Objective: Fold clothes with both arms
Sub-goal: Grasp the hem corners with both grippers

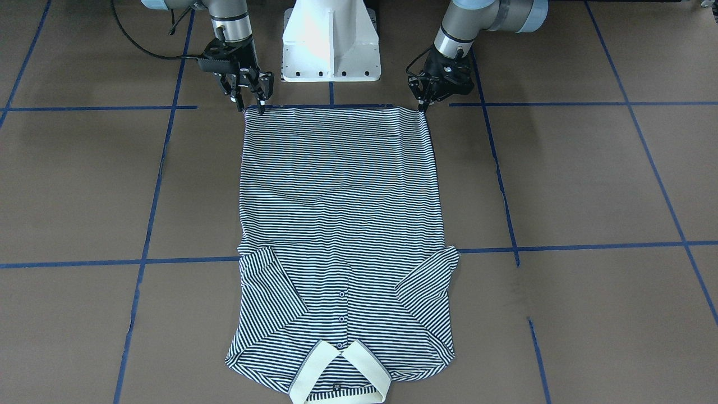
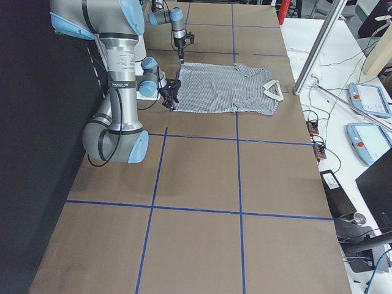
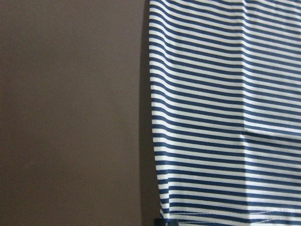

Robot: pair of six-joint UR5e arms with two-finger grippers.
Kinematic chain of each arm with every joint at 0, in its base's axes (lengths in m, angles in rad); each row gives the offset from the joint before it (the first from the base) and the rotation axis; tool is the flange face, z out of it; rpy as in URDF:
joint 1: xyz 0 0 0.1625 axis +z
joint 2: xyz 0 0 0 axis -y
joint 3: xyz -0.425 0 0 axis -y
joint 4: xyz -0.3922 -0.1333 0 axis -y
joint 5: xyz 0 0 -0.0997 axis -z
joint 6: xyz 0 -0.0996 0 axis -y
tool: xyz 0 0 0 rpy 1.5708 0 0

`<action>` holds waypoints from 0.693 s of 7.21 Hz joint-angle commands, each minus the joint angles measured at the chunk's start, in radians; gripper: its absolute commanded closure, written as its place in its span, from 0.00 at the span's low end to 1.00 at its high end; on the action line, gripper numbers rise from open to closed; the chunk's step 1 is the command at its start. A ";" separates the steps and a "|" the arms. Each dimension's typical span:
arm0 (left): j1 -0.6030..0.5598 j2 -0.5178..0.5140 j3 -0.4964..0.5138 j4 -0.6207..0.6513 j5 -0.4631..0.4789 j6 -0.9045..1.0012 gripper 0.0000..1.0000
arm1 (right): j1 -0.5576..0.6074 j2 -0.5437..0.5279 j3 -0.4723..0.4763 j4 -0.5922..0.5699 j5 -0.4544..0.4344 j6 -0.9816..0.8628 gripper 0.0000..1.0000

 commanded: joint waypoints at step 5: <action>-0.001 0.002 -0.001 -0.001 0.002 0.000 1.00 | -0.013 0.011 -0.036 -0.001 -0.025 0.017 0.65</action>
